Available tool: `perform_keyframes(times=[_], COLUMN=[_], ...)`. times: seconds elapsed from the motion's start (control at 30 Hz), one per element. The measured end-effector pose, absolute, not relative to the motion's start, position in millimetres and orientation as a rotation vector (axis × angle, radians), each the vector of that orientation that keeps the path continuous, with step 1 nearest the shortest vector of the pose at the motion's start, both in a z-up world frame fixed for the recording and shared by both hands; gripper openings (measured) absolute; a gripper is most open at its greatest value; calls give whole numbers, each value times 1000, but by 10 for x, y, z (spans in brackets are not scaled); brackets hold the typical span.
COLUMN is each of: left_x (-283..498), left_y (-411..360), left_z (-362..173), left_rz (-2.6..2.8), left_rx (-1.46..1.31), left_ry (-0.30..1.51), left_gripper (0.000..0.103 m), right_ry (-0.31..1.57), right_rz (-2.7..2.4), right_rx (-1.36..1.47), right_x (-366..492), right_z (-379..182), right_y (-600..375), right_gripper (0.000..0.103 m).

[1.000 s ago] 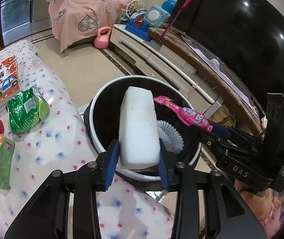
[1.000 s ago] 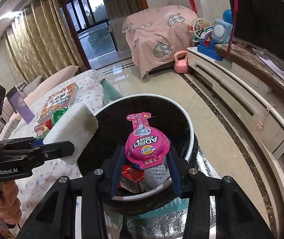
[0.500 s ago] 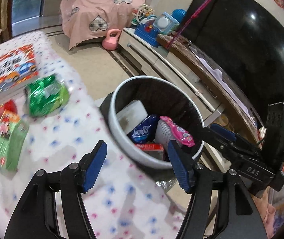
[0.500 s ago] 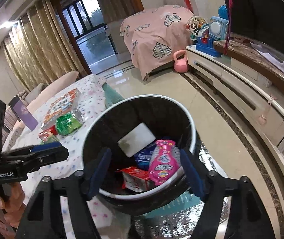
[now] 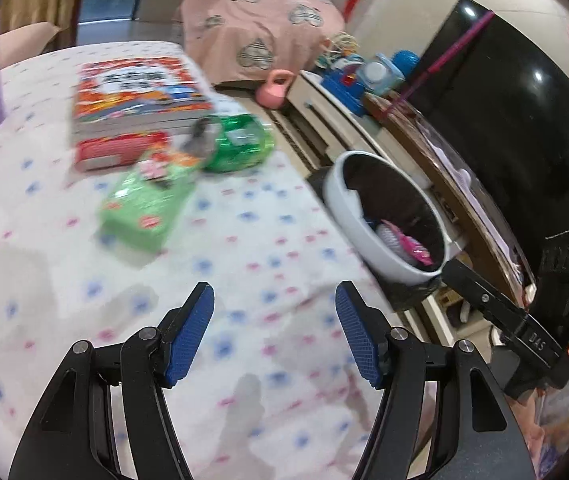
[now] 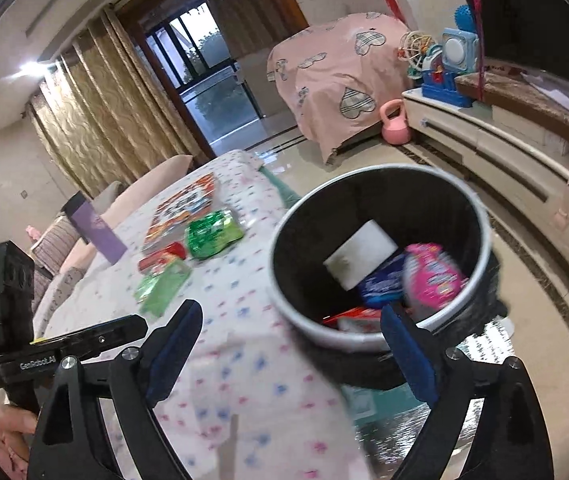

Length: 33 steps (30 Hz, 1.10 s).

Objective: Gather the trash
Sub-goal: 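Move both open tools back toward the remaining items on the table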

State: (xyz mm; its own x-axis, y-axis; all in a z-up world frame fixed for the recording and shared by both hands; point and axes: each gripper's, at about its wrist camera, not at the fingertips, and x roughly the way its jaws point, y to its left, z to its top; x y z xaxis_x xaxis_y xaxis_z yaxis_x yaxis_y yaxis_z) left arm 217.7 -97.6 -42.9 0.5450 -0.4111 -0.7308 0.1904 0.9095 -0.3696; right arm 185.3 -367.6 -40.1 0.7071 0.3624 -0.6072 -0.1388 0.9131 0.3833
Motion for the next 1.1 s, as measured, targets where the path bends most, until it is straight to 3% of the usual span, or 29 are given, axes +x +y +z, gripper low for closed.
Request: perform_keyframes(times=[0.7, 1.1], left_x=[2115, 2212], left_y=[267, 616], left_z=[-673, -731], left_rz=[-181, -134], left_rx=[-314, -291], left_ry=[921, 926], left_gripper=[64, 64], right_ry=[840, 860], right_rz=[399, 393], right_rx=[273, 251], right_x=[1951, 2520], right_z=[-647, -715], right_y=[-2497, -1677], right_gripper=[93, 92])
